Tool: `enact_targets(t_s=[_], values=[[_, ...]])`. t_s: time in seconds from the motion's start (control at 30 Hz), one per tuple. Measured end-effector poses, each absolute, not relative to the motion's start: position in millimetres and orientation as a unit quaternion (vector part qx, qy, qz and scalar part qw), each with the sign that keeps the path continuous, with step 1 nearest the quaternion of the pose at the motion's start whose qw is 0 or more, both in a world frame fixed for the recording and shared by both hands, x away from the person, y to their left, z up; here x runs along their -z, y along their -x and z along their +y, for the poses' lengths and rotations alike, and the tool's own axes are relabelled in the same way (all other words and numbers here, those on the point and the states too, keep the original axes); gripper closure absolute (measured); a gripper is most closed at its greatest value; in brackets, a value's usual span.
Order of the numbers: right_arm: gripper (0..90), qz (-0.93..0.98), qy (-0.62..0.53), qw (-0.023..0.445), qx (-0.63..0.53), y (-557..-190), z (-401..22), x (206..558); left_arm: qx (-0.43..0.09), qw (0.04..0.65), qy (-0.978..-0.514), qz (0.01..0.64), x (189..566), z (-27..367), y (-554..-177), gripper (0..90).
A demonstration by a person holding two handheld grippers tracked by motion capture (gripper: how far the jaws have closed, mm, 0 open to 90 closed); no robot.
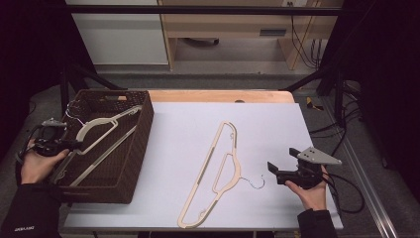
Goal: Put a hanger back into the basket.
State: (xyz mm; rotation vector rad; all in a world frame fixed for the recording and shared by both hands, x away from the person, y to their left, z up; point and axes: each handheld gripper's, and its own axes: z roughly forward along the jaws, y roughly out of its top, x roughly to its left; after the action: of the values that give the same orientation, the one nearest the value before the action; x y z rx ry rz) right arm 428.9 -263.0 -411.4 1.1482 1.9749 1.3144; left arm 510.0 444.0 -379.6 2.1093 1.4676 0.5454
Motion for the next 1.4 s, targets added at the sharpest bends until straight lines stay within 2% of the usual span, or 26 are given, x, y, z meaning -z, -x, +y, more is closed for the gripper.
enact_targets(t_s=[0.13,0.27,0.5,0.87,1.17,1.4], values=[[5.9,0.726,-0.422,0.251,-0.482,-429,-263,411,-0.215,0.273,-0.763,0.545,373,449,-502,77.3],[5.9,0.725,-0.421,0.249,-0.484,-428,-264,410,-0.226,0.323,-0.744,0.54,365,443,-491,71.0],[5.8,0.721,-0.422,0.253,-0.487,-427,-265,409,-0.244,0.39,-0.736,0.498,351,411,-470,51.0],[5.9,0.722,-0.419,0.253,-0.49,-426,-266,408,-0.239,0.477,-0.736,0.417,342,339,-452,30.9],[6.1,0.724,-0.411,0.253,-0.493,-424,-266,406,-0.242,0.506,-0.743,0.366,345,289,-436,14.1],[5.9,0.724,-0.407,0.25,-0.498,-422,-266,404,-0.234,0.504,-0.756,0.347,359,264,-429,9.5]])
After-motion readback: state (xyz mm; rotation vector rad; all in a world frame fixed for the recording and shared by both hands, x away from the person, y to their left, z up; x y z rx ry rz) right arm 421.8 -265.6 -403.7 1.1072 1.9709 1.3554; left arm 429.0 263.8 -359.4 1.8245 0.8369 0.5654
